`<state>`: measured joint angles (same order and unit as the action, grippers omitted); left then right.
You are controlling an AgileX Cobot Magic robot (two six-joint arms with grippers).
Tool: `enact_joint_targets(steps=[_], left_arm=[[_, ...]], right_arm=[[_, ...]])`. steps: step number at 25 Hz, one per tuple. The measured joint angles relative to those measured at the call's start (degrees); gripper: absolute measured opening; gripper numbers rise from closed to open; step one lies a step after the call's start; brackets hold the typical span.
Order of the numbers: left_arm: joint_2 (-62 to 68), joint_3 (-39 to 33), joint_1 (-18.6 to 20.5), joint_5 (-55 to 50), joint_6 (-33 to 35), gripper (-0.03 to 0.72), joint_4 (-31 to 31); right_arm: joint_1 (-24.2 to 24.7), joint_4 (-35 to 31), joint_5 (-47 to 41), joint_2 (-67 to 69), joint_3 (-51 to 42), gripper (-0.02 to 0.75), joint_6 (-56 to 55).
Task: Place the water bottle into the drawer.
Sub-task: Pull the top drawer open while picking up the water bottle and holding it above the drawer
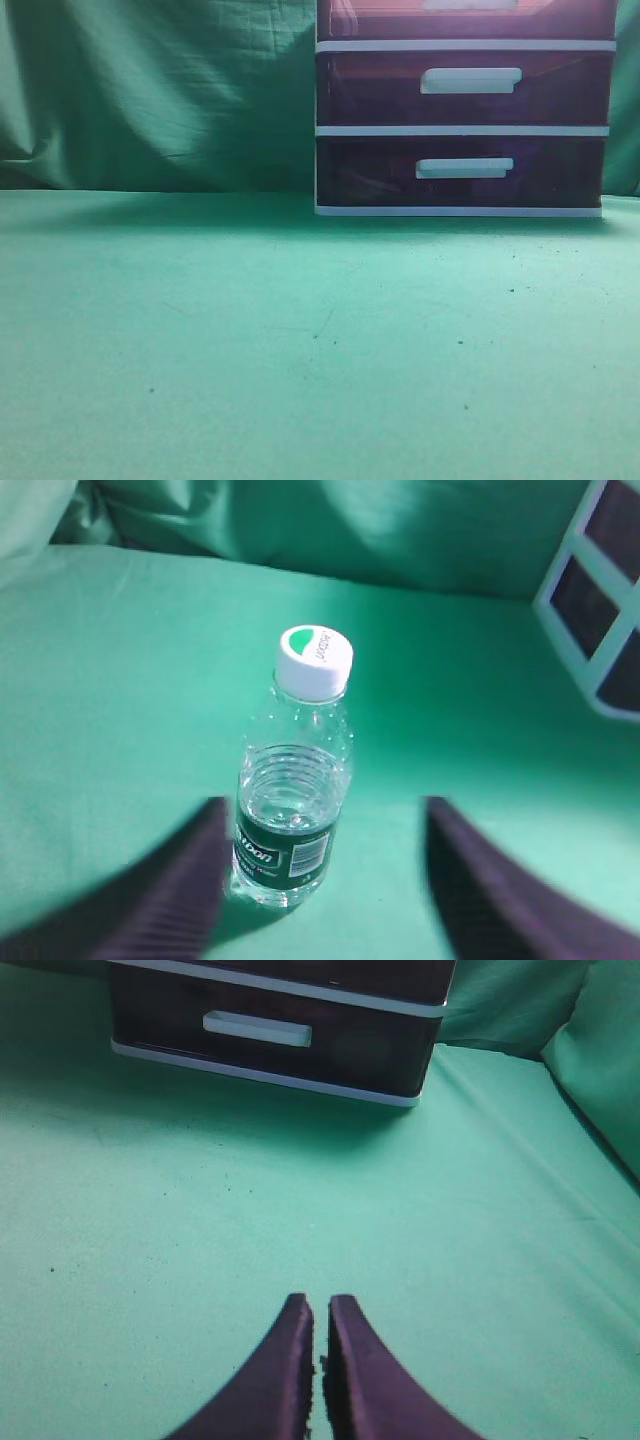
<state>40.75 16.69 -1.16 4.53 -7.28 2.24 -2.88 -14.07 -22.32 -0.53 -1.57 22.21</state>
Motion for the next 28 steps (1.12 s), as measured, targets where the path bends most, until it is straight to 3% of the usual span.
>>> enact_joint_targets(steps=[4, 6, 14, 23, 28], left_arm=[[8.37, 3.00, 0.00, 1.40, 0.00, 0.578, -2.36], [12.16, 4.49, 0.00, 1.51, -0.09, 0.645, -2.74], [30.27, 12.42, 0.00, 2.41, -0.09, 0.635, -2.74], [45.75, 18.84, 0.00, 12.37, -0.13, 0.635, -2.74], [49.18, 20.82, 0.00, 12.59, -0.13, 0.408, -5.92]], right_arm=[[0.00, 0.00, 0.00, 0.00, 0.00, 0.050, 0.00], [0.00, 0.00, 0.00, 0.00, 0.00, 0.050, 0.00], [0.00, 0.00, 0.00, 0.00, 0.00, 0.050, 0.00], [0.00, 0.00, 0.00, 0.00, 0.00, 0.050, 0.00], [0.00, 0.00, 0.00, 0.00, 0.00, 0.050, 0.00]])
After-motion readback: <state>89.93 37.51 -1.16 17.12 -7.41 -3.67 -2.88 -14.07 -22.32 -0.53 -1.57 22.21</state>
